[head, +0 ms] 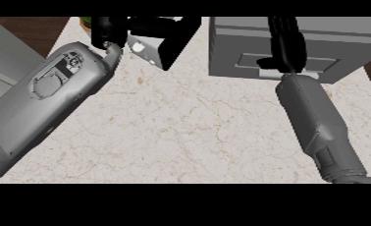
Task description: Pick up the can, place it into the drawer and close the drawer
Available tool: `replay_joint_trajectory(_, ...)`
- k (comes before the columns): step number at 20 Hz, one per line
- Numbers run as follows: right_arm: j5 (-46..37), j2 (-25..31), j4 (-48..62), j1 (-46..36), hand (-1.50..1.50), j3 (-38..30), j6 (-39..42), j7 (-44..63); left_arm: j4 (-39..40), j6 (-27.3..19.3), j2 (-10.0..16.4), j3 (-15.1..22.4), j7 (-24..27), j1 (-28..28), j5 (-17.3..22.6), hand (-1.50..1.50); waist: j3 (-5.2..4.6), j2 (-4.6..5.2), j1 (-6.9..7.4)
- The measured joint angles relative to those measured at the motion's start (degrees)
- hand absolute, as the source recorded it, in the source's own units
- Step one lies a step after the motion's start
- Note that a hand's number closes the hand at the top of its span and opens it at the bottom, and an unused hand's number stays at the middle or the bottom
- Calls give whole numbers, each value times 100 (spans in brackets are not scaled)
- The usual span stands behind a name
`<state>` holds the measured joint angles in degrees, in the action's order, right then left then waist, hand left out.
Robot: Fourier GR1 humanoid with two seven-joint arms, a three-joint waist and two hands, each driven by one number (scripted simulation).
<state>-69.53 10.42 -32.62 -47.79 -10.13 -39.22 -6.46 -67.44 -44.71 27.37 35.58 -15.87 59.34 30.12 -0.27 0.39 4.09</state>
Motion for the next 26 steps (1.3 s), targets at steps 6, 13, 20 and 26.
replay_joint_trajectory(6, -94, 73, 844, -657, -150, -159, -304, 60, -413, 18, 108, -14, 26, -394, -115, -150, 2, 37, 41)
replay_joint_trajectory(13, -129, 212, 1522, -1190, -150, -299, -248, 89, -788, 62, 226, -77, 90, -785, -207, -150, 20, 89, 64)
replay_joint_trajectory(20, 35, 266, 1861, -1444, -150, -492, -137, -266, -1019, 73, 252, -71, 161, -1085, -339, -150, 36, 117, 39)
replay_joint_trajectory(26, 665, 191, 1799, -1523, -150, -1022, 71, -1019, -1109, 107, 286, -154, 196, -1219, -361, -150, 58, 134, -27)
